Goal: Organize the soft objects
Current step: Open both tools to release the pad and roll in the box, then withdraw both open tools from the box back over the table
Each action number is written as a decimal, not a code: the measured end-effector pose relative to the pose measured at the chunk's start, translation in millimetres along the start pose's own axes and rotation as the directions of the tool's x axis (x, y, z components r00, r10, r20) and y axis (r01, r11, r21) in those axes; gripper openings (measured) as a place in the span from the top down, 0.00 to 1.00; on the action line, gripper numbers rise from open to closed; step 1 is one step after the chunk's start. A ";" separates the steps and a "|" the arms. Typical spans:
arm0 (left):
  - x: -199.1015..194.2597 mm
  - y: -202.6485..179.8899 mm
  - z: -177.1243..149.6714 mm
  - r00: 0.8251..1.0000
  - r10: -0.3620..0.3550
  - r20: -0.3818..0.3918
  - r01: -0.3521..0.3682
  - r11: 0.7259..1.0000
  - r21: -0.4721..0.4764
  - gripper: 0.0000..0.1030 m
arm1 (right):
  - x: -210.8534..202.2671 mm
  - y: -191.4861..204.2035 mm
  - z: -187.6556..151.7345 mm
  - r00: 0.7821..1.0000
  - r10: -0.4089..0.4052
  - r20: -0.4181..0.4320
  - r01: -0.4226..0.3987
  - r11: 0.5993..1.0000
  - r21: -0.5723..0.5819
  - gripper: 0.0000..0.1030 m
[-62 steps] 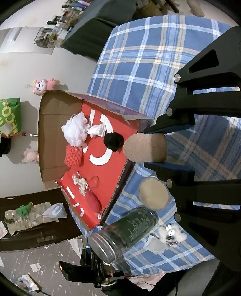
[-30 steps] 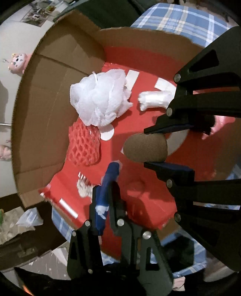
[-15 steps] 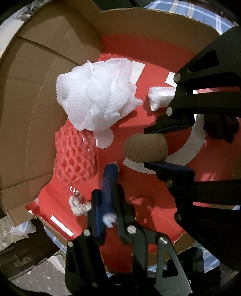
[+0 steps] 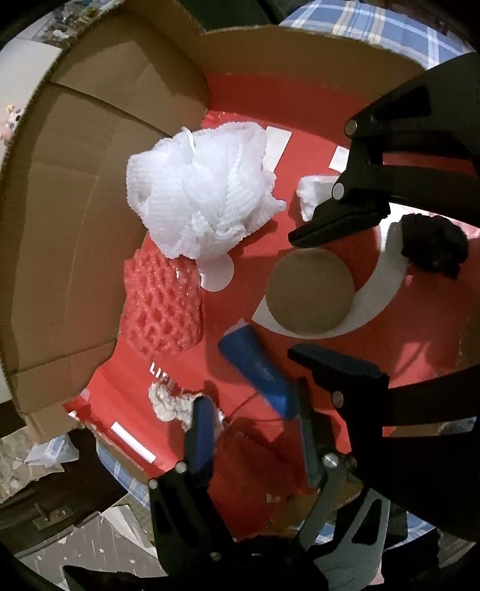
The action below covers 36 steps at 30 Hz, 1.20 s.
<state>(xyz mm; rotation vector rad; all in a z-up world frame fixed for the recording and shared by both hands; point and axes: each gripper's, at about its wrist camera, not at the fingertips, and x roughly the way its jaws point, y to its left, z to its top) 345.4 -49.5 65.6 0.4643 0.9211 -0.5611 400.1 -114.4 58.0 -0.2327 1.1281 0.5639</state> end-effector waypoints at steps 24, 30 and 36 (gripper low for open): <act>-203.7 -48.9 -48.7 0.910 0.178 0.375 -0.091 0.967 -0.239 0.02 | -192.6 82.3 -99.1 0.923 -0.117 0.368 0.093 0.992 0.080 0.24; -243.0 -77.2 -76.6 0.866 0.235 0.441 -0.114 0.952 -0.284 0.00 | -233.1 117.8 -144.7 0.851 -0.212 0.480 0.186 0.977 0.103 0.15; -270.2 -102.1 -112.7 0.807 0.293 0.513 -0.125 0.933 -0.337 0.00 | -246.7 147.5 -195.2 0.763 -0.270 0.587 0.242 0.962 0.128 0.11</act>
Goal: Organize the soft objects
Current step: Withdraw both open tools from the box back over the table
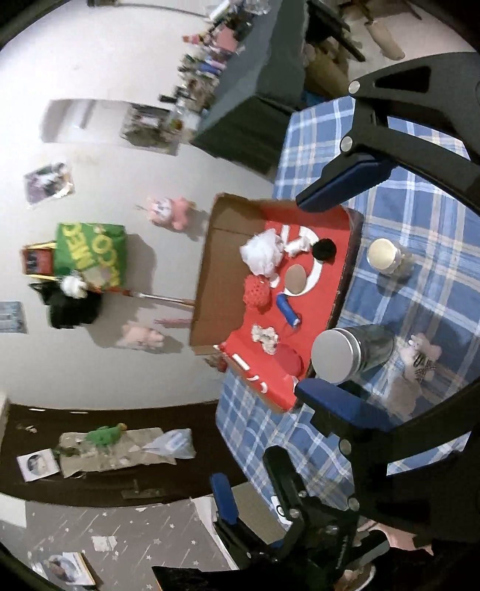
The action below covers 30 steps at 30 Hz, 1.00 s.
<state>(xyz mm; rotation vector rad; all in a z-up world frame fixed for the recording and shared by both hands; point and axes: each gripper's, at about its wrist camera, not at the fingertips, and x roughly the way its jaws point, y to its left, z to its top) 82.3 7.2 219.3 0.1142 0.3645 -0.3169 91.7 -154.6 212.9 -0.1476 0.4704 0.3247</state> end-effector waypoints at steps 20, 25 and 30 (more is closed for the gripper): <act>-47.9 -20.3 -107.2 0.982 0.179 0.064 -0.169 0.977 -0.129 0.00 | -38.7 31.9 -109.1 0.981 -0.134 0.140 0.115 0.984 0.138 0.04; -35.2 -20.0 -125.4 0.983 0.183 0.023 -0.178 0.974 -0.138 0.00 | -25.2 35.8 -132.4 0.974 -0.199 0.113 0.183 0.973 0.138 0.05; -24.8 -21.2 -148.5 0.982 0.187 -0.022 -0.188 0.972 -0.143 0.00 | -13.2 36.6 -155.7 0.972 -0.220 0.081 0.207 0.968 0.144 0.05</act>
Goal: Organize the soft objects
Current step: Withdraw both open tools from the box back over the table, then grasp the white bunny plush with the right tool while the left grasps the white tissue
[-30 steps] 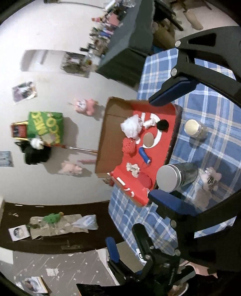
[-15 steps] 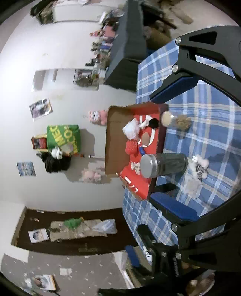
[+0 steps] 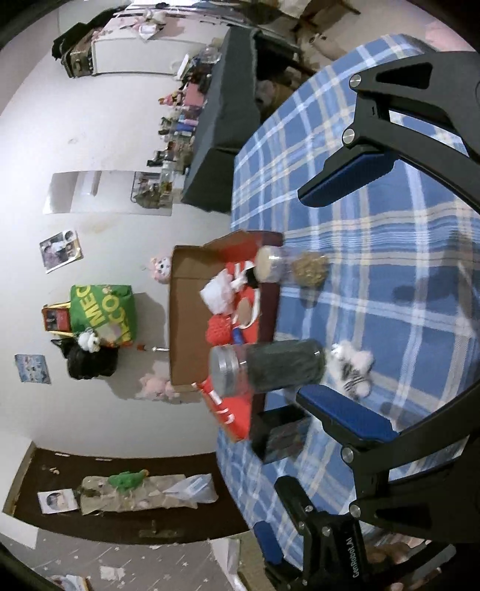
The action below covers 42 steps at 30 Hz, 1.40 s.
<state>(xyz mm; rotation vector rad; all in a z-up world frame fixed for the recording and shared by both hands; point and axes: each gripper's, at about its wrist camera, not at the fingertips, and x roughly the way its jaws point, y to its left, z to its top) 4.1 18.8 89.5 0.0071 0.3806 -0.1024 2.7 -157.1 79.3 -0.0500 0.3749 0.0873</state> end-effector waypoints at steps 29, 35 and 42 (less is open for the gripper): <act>50.0 -5.8 -51.0 0.973 -0.012 -0.231 0.014 1.000 0.011 0.00 | 59.6 -11.0 -53.1 0.973 0.049 -0.225 -0.029 0.995 0.092 0.05; 61.8 -10.1 -43.9 0.959 -0.043 -0.278 0.053 0.998 0.028 0.00 | 64.7 -19.0 -49.9 0.971 0.046 -0.235 -0.022 0.994 0.104 0.05; 87.5 -12.4 -31.2 0.929 -0.048 -0.368 0.069 0.997 0.044 0.00 | 76.9 -30.2 -38.1 0.965 0.020 -0.263 0.006 0.995 0.099 0.05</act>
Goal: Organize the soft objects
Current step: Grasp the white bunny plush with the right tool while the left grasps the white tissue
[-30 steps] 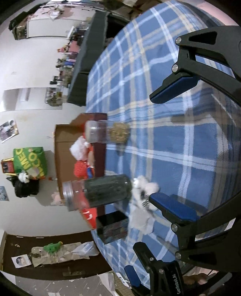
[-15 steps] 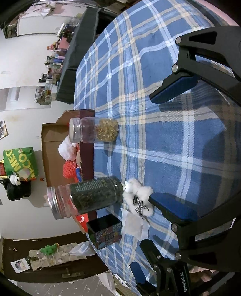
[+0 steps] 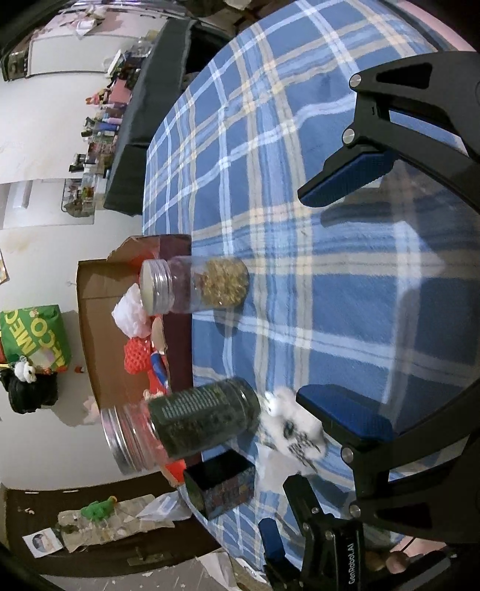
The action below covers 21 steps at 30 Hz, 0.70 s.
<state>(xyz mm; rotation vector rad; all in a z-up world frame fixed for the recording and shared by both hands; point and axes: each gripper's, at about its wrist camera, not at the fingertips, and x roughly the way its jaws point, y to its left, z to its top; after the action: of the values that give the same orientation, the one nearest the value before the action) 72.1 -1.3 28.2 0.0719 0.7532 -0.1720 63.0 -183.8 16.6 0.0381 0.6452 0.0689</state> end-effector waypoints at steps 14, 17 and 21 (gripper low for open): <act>5.1 43.8 12.7 0.994 0.098 -0.045 -0.096 0.995 0.038 0.00 | 29.8 37.2 28.3 0.962 0.226 -0.153 -0.237 0.970 -0.055 0.05; -2.2 50.2 12.5 0.996 0.079 -0.029 -0.078 0.996 0.040 0.00 | 37.8 50.5 26.6 0.945 0.247 -0.213 -0.271 0.958 -0.089 0.05; -4.0 51.6 13.7 0.998 0.056 -0.027 -0.055 0.997 0.045 0.00 | 45.1 62.9 23.1 0.945 0.205 -0.254 -0.247 0.958 -0.147 0.04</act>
<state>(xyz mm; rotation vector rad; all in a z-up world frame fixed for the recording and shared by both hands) 87.8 48.2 41.0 0.1374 0.7753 -0.1353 109.5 -118.0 11.6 -0.0693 0.8691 0.3585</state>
